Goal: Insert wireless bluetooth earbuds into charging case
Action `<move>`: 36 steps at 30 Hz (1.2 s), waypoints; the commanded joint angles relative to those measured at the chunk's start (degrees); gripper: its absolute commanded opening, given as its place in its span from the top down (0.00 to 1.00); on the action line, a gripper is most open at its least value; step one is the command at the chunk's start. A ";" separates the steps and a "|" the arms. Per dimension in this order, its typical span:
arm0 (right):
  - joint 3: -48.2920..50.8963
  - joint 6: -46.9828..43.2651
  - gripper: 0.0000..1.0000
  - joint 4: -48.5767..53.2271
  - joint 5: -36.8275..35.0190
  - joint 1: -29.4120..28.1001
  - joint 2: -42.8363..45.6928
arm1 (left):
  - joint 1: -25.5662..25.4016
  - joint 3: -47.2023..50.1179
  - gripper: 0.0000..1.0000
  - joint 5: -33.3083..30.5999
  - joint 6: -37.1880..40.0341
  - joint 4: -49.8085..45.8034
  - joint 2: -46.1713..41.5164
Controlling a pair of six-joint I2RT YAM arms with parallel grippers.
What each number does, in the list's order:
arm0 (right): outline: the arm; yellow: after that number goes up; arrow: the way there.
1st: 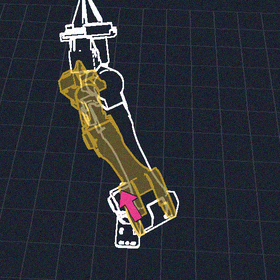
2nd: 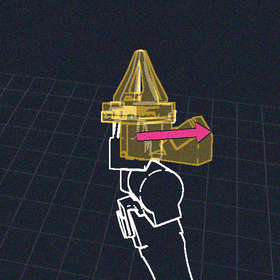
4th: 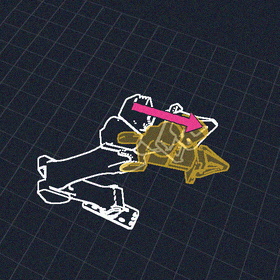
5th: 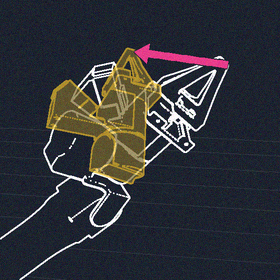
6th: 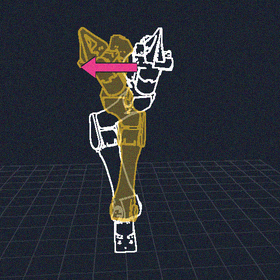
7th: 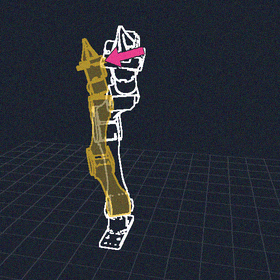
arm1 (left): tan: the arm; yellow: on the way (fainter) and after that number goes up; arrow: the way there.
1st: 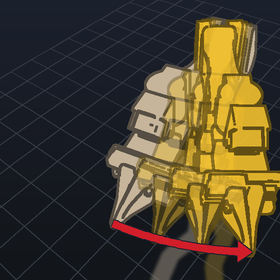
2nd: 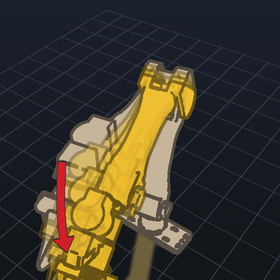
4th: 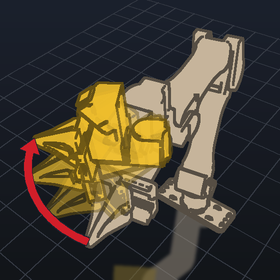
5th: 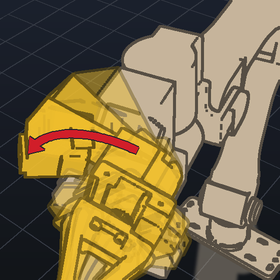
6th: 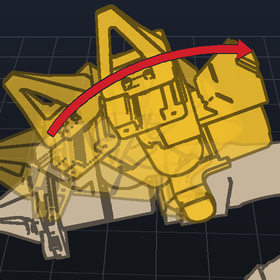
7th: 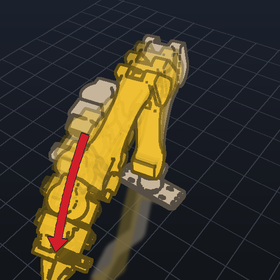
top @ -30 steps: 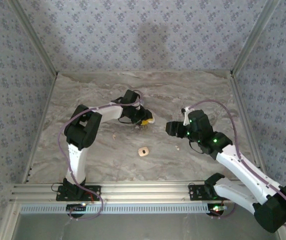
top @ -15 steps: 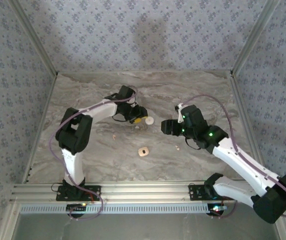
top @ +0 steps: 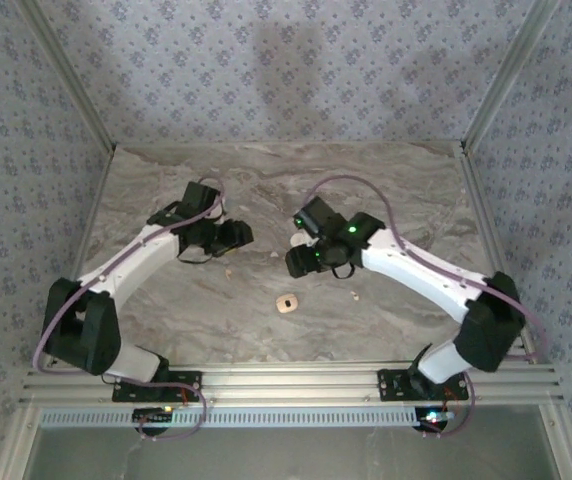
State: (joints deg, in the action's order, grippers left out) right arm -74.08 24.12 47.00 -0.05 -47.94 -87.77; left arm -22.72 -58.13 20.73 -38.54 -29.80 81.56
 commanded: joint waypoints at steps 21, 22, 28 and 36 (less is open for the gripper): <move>-12.14 -1.13 0.16 10.77 4.04 -7.64 -26.42 | 9.27 12.59 0.49 -1.84 1.56 -3.68 -13.09; -12.14 -1.04 0.17 10.40 4.29 -7.68 -26.73 | 9.40 12.60 0.49 -1.90 1.58 -3.68 -13.28; -12.09 -1.05 0.19 9.73 4.58 -7.68 -28.58 | 9.80 13.03 0.49 -1.75 1.67 -3.65 -14.04; -11.13 -0.43 0.30 7.26 5.41 -7.62 -30.01 | 10.07 13.15 0.49 -1.75 1.63 -3.77 -14.58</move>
State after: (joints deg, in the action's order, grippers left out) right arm -84.71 23.44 54.81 4.27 -55.18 -116.42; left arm -13.06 -45.04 18.79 -37.93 -32.69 68.23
